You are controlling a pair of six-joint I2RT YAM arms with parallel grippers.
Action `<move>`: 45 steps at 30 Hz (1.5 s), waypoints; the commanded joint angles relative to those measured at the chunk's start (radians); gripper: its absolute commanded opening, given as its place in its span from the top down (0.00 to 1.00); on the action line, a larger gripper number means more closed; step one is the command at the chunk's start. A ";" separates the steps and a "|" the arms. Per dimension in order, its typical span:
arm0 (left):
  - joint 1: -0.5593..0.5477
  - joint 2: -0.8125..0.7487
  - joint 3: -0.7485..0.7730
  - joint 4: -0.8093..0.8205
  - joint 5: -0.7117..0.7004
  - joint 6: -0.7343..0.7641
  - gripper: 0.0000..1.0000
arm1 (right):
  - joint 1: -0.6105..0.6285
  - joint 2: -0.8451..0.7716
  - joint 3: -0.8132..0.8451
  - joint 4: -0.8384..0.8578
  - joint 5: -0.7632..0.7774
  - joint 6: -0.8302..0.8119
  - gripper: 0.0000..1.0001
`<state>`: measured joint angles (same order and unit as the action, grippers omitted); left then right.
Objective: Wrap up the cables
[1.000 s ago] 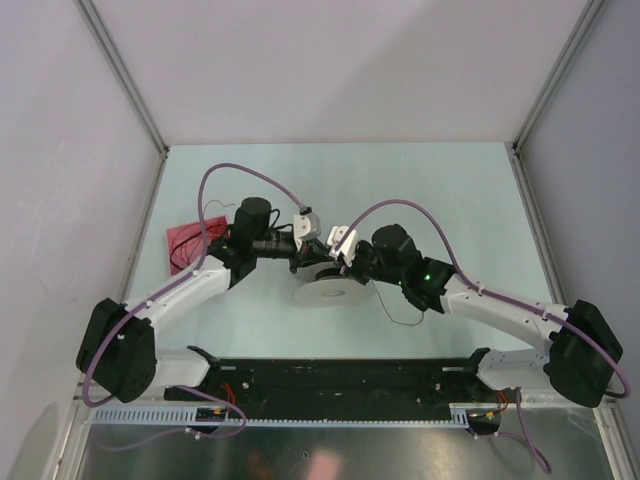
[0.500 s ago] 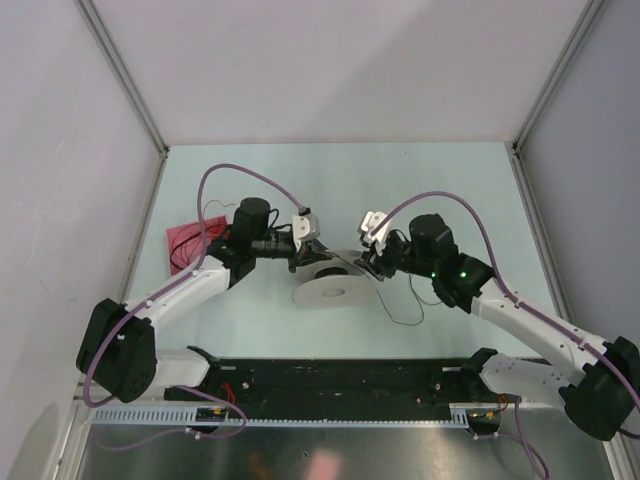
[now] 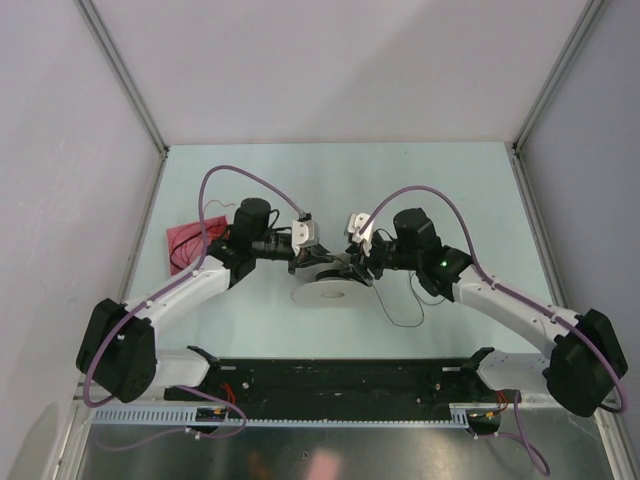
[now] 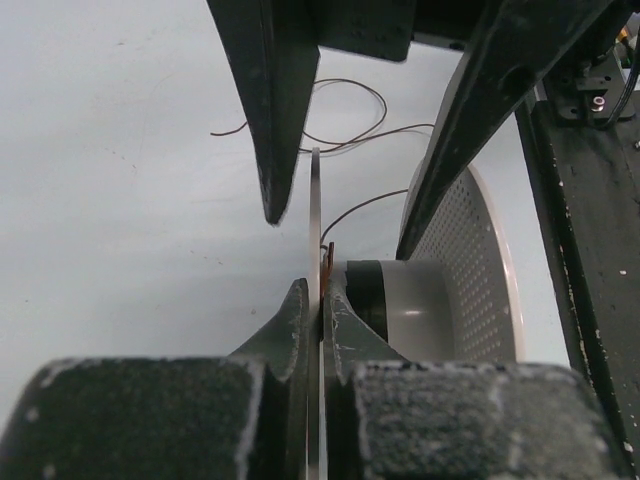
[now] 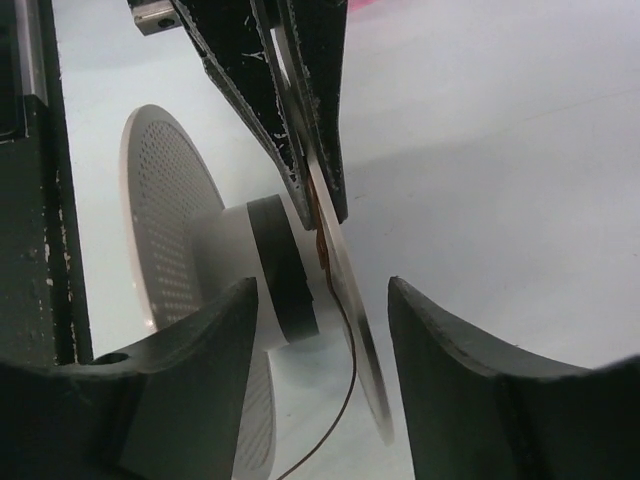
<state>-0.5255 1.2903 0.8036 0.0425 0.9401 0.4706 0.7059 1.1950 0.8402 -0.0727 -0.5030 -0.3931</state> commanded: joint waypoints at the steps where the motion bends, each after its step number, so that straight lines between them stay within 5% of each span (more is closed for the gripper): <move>1: -0.004 -0.020 0.004 0.003 0.021 0.081 1.00 | -0.011 0.046 0.044 0.077 -0.086 -0.004 0.44; 9: -0.004 -0.004 0.005 -0.004 0.020 0.128 1.00 | -0.021 0.098 0.046 0.122 -0.133 -0.005 0.66; 15: -0.005 0.004 0.008 -0.012 0.007 0.142 0.96 | -0.026 0.112 0.046 0.130 -0.139 -0.027 0.97; 26: -0.019 0.018 0.045 -0.024 -0.030 0.104 0.65 | -0.039 0.116 0.046 0.144 -0.154 -0.048 1.00; 31: -0.047 0.025 0.069 -0.027 -0.057 0.076 0.60 | -0.036 0.117 0.046 0.140 -0.157 -0.051 1.00; 36: -0.059 0.035 0.072 -0.027 -0.075 0.074 0.68 | -0.036 0.115 0.046 0.140 -0.157 -0.057 1.00; 42: -0.062 0.032 0.061 -0.051 -0.125 0.113 0.97 | -0.037 0.110 0.046 0.140 -0.159 -0.057 1.00; 45: -0.047 0.020 0.047 -0.075 -0.114 0.135 1.00 | -0.049 0.098 0.046 0.117 -0.152 -0.072 0.95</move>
<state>-0.5781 1.3167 0.8459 -0.0349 0.8986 0.5396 0.6655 1.3117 0.8452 0.0120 -0.6724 -0.4938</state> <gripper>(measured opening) 0.039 0.035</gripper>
